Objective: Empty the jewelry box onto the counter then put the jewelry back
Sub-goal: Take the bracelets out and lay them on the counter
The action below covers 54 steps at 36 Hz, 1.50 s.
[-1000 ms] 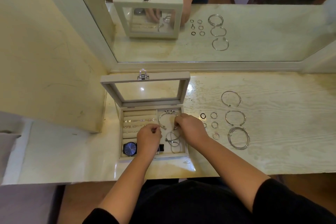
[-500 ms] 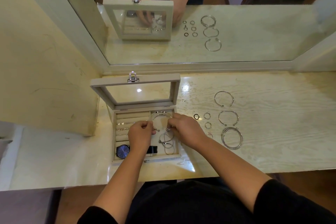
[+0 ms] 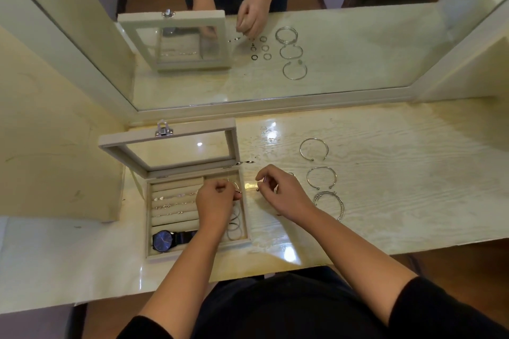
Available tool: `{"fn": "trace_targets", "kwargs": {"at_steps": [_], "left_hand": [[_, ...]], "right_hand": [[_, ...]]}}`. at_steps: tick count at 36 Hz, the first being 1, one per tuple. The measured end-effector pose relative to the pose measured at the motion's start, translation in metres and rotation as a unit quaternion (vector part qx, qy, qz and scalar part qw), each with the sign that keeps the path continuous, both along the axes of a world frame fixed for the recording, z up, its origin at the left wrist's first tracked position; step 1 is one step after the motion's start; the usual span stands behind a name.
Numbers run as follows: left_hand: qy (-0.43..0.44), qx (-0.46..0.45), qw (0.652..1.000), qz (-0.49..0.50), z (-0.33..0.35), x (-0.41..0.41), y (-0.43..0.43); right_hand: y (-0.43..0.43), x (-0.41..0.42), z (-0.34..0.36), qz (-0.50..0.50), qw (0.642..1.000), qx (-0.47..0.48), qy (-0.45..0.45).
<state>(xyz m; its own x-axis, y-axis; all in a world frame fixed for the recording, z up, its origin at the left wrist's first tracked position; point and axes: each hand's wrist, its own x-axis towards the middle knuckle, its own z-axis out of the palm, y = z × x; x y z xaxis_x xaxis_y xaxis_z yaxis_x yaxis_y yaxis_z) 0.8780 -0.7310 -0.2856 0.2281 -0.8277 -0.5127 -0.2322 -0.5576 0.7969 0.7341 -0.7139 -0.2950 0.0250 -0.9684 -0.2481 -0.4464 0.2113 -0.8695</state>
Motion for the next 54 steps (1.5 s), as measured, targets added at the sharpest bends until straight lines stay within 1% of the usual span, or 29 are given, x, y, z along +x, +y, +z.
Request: {"fn": "trace_targets", "kwargs": {"at_steps": [3,6,11,17,21,25,30,36,44,54], "left_hand": [[-0.007,-0.002,1.0,-0.027,0.002,-0.013,0.001],[-0.003,-0.005,0.999,-0.039,0.002,-0.028,0.001],[-0.003,-0.008,0.998,-0.066,0.0,-0.054,0.004],[-0.009,-0.001,0.994,-0.107,-0.002,-0.092,0.004],[-0.016,0.001,0.993,-0.121,-0.003,-0.117,0.003],[-0.009,0.008,0.992,-0.122,-0.004,-0.141,0.004],[-0.017,0.0,0.99,-0.142,-0.007,-0.163,0.003],[-0.023,0.01,0.988,-0.154,-0.012,-0.187,-0.001],[-0.05,0.012,0.981,-0.188,-0.016,-0.211,-0.008],[-0.064,0.039,0.977,-0.199,-0.02,-0.229,-0.02]], "right_hand": [[0.004,-0.012,-0.001,-0.024,1.0,0.003,0.006],[0.006,-0.024,-0.004,-0.073,0.997,0.007,0.011],[0.009,-0.047,-0.004,-0.161,0.986,0.041,-0.029],[0.016,-0.081,-0.009,-0.233,0.969,0.054,-0.053],[0.019,-0.103,-0.013,-0.267,0.961,0.057,-0.048],[0.021,-0.124,-0.015,-0.283,0.956,0.059,-0.053],[0.022,-0.147,-0.014,-0.285,0.956,0.056,-0.029],[0.02,-0.168,-0.016,-0.295,0.952,0.075,-0.039],[0.015,-0.19,-0.025,-0.297,0.949,0.095,-0.036],[-0.002,-0.206,-0.031,-0.297,0.948,0.112,-0.028]]}}
